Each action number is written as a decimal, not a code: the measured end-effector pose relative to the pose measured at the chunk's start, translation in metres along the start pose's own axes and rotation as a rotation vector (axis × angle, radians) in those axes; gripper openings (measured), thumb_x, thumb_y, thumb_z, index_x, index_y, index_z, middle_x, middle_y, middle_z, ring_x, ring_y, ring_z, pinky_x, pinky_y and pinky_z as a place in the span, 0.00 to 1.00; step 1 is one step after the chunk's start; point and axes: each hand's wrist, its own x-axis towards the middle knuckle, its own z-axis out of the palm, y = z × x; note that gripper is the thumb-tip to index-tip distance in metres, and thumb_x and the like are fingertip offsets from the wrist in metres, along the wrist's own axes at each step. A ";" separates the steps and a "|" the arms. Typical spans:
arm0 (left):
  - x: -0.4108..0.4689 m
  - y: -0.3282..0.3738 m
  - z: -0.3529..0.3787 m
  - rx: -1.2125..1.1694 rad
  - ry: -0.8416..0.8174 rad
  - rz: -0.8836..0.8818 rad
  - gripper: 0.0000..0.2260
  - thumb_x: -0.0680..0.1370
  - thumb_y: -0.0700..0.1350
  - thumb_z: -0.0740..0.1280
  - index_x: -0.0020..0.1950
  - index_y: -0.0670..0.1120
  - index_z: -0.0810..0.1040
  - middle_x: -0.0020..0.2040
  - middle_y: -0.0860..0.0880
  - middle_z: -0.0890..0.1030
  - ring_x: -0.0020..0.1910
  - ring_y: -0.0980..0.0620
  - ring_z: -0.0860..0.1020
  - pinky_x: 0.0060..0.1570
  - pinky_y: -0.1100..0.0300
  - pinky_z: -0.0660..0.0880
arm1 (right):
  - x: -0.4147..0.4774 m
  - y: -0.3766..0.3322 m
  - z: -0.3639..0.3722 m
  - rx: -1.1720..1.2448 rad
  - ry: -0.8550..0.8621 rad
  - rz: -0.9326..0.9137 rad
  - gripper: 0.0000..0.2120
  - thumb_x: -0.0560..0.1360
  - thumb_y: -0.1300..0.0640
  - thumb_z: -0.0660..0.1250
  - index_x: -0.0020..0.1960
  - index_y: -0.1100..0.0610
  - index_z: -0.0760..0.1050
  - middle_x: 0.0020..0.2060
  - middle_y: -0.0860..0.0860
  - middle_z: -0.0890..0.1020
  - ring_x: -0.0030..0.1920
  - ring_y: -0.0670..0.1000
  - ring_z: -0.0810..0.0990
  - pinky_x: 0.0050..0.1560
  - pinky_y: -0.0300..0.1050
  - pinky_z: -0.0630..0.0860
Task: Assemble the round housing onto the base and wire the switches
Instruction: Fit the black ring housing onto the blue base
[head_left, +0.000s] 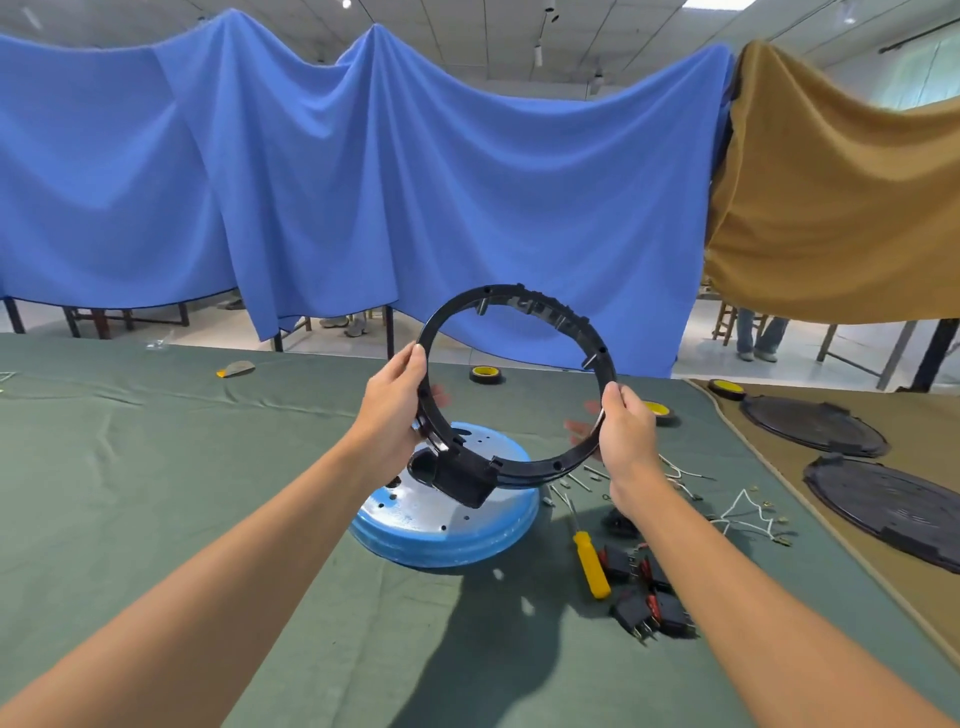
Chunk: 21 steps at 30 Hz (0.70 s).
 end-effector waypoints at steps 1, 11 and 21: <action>0.002 -0.001 -0.005 0.034 0.010 0.007 0.13 0.83 0.55 0.60 0.65 0.54 0.75 0.48 0.43 0.76 0.49 0.47 0.80 0.54 0.46 0.77 | 0.000 -0.001 0.003 -0.017 -0.002 0.010 0.14 0.83 0.51 0.51 0.43 0.53 0.69 0.45 0.56 0.72 0.40 0.55 0.84 0.51 0.60 0.79; 0.029 -0.035 -0.063 0.555 0.258 0.174 0.22 0.80 0.61 0.60 0.38 0.44 0.74 0.34 0.48 0.66 0.33 0.50 0.62 0.36 0.55 0.60 | -0.007 0.011 0.042 -0.456 0.064 0.074 0.20 0.79 0.49 0.53 0.33 0.57 0.69 0.36 0.58 0.79 0.41 0.59 0.78 0.40 0.52 0.73; 0.057 -0.053 -0.089 0.701 0.396 0.051 0.24 0.77 0.50 0.65 0.24 0.45 0.61 0.18 0.53 0.66 0.24 0.49 0.64 0.26 0.58 0.63 | 0.008 0.026 0.070 -0.691 0.037 0.084 0.19 0.81 0.52 0.53 0.33 0.57 0.65 0.31 0.52 0.71 0.31 0.49 0.67 0.29 0.44 0.59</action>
